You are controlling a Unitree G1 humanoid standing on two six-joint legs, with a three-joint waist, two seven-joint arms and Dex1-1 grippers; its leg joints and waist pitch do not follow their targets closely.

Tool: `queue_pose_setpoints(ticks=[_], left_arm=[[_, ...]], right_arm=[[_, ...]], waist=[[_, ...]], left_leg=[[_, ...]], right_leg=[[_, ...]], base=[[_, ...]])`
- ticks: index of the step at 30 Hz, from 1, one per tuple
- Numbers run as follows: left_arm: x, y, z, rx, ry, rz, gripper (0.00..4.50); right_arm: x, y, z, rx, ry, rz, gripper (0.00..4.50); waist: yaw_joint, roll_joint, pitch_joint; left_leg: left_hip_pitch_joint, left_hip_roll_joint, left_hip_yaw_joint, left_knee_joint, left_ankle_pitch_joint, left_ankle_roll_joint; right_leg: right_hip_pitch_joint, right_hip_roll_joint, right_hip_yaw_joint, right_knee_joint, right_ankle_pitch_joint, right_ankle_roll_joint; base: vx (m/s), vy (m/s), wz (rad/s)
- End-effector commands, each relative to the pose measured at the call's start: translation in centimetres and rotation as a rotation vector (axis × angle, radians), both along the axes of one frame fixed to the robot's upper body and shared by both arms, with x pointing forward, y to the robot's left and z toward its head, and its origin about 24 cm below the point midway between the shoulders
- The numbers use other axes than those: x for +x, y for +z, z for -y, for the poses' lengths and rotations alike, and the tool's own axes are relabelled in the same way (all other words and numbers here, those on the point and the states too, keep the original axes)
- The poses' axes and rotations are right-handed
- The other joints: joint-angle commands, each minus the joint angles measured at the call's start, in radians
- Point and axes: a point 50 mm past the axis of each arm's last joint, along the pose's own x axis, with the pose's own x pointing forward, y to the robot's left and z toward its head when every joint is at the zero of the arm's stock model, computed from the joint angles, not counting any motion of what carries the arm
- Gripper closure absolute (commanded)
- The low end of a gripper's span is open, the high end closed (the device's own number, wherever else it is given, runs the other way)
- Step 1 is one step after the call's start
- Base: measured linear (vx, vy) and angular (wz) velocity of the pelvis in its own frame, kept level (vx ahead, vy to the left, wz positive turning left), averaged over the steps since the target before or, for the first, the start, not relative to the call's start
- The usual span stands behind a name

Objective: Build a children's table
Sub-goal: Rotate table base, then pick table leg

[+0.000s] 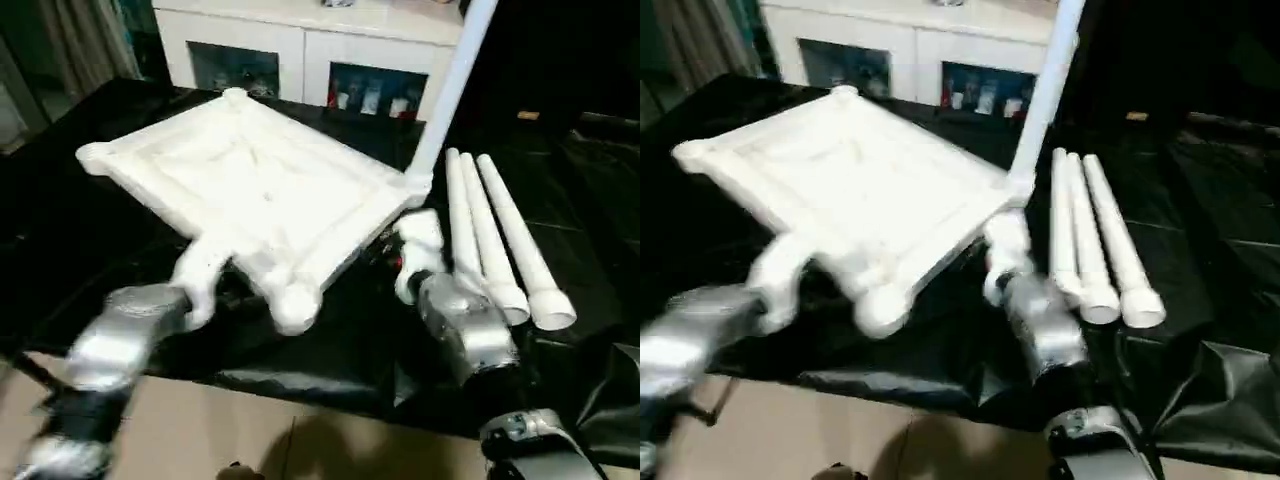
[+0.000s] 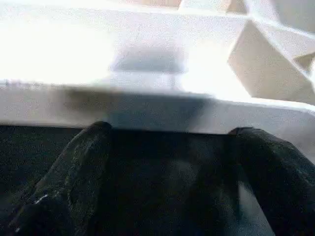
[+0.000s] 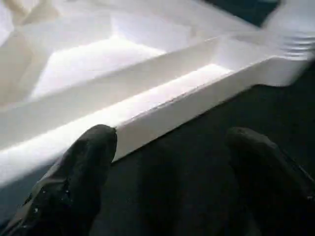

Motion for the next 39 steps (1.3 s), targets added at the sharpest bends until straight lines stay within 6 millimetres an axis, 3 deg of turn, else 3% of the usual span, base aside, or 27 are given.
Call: queue_pose_setpoints(ticks=[1, 2, 4, 5, 7, 9, 10, 13, 15, 21, 29, 39], left_arm=[[0.9, 0.8, 1.4, -0.005, -0.03, 0.068, 0.01], [1.0, 0.8, 1.9, -0.006, -0.041, 0.077, 0.01], [1.5, 0.7, 3.8, -0.023, -0.072, 0.08, 0.01], [1.5, 0.7, 3.9, -0.023, -0.073, 0.081, 0.01], [1.6, 1.1, 5.2, -0.038, -0.118, 0.098, 0.0], [1.6, 1.4, 5.3, -0.049, -0.138, 0.101, 0.0], [1.3, 1.7, 5.3, -0.056, -0.167, 0.105, 0.0], [1.0, 1.9, 5.0, -0.053, -0.196, 0.103, 0.0], [0.3, 2.0, 4.7, -0.052, -0.259, 0.081, 0.0], [-0.6, 2.5, 3.9, -0.033, -0.328, 0.06, 0.0], [-0.8, 3.3, 4.0, -0.042, -0.365, 0.053, 0.0], [-2.0, 4.3, 4.2, -0.067, -0.458, 0.032, 0.0]], right_arm=[[0.0, 0.8, 1.5, -0.028, -0.065, -0.017, 0.6], [0.0, 1.0, 1.7, -0.03, -0.073, -0.02, 0.6], [0.0, 2.2, 3.0, -0.059, -0.114, -0.038, 0.6], [0.0, 2.3, 3.1, -0.059, -0.117, -0.039, 0.6], [0.3, 3.6, 4.9, -0.046, -0.186, -0.057, 0.43], [0.5, 3.9, 5.8, -0.035, -0.227, -0.069, 0.3], [0.8, 4.2, 6.6, -0.032, -0.261, -0.08, 0.16], [1.3, 4.3, 7.3, -0.02, -0.282, -0.106, 0.01], [1.8, 4.1, 7.9, 0.009, -0.276, -0.209, 0.01], [3.0, 3.7, 7.2, 0.107, -0.172, -0.359, 0.01], [3.7, 3.1, 6.7, 0.043, -0.129, -0.445, 0.01], [4.7, 4.0, 7.5, 0.04, -0.188, -0.395, 0.01]], waist=[[-0.005, 0.031, -0.077], [-0.006, 0.029, -0.077], [-0.008, 0.037, -0.079], [-0.007, 0.028, -0.08], [-0.008, 0.03, -0.081], [-0.008, 0.032, -0.084], [-0.009, 0.027, -0.083], [-0.015, 0.032, -0.081], [-0.019, 0.027, -0.081], [-0.027, 0.029, -0.083], [-0.021, 0.025, -0.083], [-0.022, 0.017, -0.079]], left_leg=[[0.015, 0.017, -0.008, -0.075, -0.224, -0.05], [0.014, 0.017, -0.008, -0.074, -0.228, -0.049], [0.014, 0.014, -0.009, -0.071, -0.217, -0.049], [0.009, 0.014, -0.009, -0.069, -0.199, -0.041], [0.006, 0.012, -0.008, -0.066, -0.176, -0.026], [0.007, 0.012, -0.006, -0.062, -0.151, -0.02], [0.005, 0.011, -0.006, -0.062, -0.146, -0.018], [0.007, 0.013, -0.005, -0.062, -0.161, -0.017], [0.007, 0.011, -0.005, -0.062, -0.163, -0.012], [0.007, 0.013, -0.001, -0.056, -0.156, -0.003], [0.007, 0.016, 0.001, -0.054, -0.133, -0.003], [0.005, 0.015, 0.002, -0.054, -0.166, -0.01]], right_leg=[[0.054, -0.047, 0.055, -0.064, -0.137, -0.148], [0.055, -0.049, 0.056, -0.066, -0.138, -0.144], [0.056, -0.046, 0.055, -0.066, -0.122, -0.142], [0.062, -0.049, 0.055, -0.063, -0.102, -0.146], [0.063, -0.049, 0.054, -0.063, -0.104, -0.149], [0.062, -0.048, 0.054, -0.06, -0.089, -0.16], [0.063, -0.048, 0.054, -0.061, -0.089, -0.162], [0.06, -0.049, 0.052, -0.062, -0.132, -0.167], [0.062, -0.047, 0.051, -0.059, -0.144, -0.172], [0.059, -0.048, 0.05, -0.057, -0.121, -0.209], [0.059, -0.052, 0.05, -0.05, -0.105, -0.236], [0.057, -0.052, 0.049, -0.054, -0.18, -0.209]], base=[[0.0, 0.0, 0.0], [0.0, 0.0, 0.0], [0.0, 0.0, 0.0], [0.0, 0.0, 0.0], [0.0, 0.0, 0.0], [0.0, 0.0, 0.0], [0.0, 0.0, 0.0], [0.0, 0.0, 0.0], [0.0, 0.0, 0.0], [0.0, 0.0, 0.0], [0.0, 0.0, 0.0], [0.0, 0.0, 0.0]])
